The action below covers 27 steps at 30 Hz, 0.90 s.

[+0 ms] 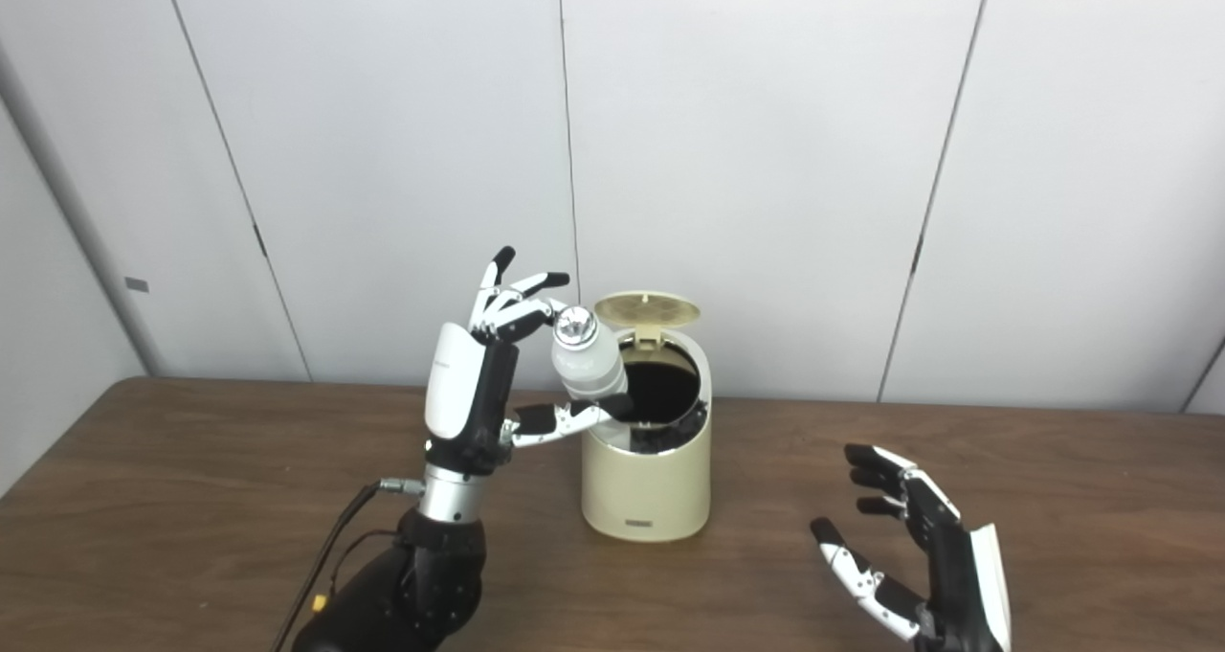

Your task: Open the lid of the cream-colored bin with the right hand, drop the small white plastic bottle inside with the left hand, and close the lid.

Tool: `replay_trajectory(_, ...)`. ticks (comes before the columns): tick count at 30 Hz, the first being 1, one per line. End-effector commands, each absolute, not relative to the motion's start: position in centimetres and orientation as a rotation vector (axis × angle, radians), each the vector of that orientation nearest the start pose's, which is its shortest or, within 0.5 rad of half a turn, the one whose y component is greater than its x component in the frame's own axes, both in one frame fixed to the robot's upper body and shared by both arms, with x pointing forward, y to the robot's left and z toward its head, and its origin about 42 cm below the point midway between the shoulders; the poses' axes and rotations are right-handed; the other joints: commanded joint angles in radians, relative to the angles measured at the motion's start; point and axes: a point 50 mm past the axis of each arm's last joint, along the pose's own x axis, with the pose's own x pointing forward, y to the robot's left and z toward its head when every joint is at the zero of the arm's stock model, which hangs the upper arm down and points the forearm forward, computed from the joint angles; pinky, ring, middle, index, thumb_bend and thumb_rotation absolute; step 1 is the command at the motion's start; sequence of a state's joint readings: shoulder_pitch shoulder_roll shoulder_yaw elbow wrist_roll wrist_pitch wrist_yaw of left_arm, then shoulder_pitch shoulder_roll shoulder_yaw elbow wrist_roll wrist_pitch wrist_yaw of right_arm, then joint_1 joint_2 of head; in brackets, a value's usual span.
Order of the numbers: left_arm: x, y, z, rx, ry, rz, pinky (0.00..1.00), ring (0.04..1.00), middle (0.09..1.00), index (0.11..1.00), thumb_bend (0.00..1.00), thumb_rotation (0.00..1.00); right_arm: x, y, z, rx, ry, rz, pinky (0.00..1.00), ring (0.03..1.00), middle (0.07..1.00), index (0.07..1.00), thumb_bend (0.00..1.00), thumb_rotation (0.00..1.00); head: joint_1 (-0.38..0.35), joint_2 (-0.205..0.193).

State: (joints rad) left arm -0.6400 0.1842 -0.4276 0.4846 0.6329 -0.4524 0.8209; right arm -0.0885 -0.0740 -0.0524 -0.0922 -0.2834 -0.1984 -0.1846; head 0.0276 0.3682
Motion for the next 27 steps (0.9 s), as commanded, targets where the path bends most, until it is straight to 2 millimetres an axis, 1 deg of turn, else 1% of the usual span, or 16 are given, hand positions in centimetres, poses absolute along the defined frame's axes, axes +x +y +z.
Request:
replay_trajectory(1,44.1,14.2,23.6,0.578,-1.026,0.135,1.00,0.779,0.470,0.499,0.52,0.00,31.0,-24.3,17.6,-0.320,-0.484,-0.201,0.63,0.731,0.746,0.716,0.22,0.00,0.000,-0.001)
replay_trajectory(11,44.3,13.9,23.7,0.578,-1.044,0.157,1.00,0.789,0.466,0.504,0.52,0.00,30.9,-24.3,17.5,-0.324,-0.483,-0.200,0.63,0.729,0.746,0.716,0.23,0.01,-0.005,-0.003)
replay_trajectory(20,44.6,13.5,23.6,0.563,-1.043,0.155,1.00,0.781,0.484,0.475,0.53,0.00,31.0,-24.2,17.3,-0.340,-0.484,-0.204,0.62,0.725,0.743,0.716,0.23,0.02,-0.008,-0.003)
replay_trajectory(27,44.9,13.0,23.2,0.553,-1.028,0.152,1.00,0.774,0.473,0.493,0.52,0.00,31.0,-24.1,17.2,-0.335,-0.486,-0.201,0.62,0.720,0.742,0.716,0.23,0.02,-0.011,-0.003)
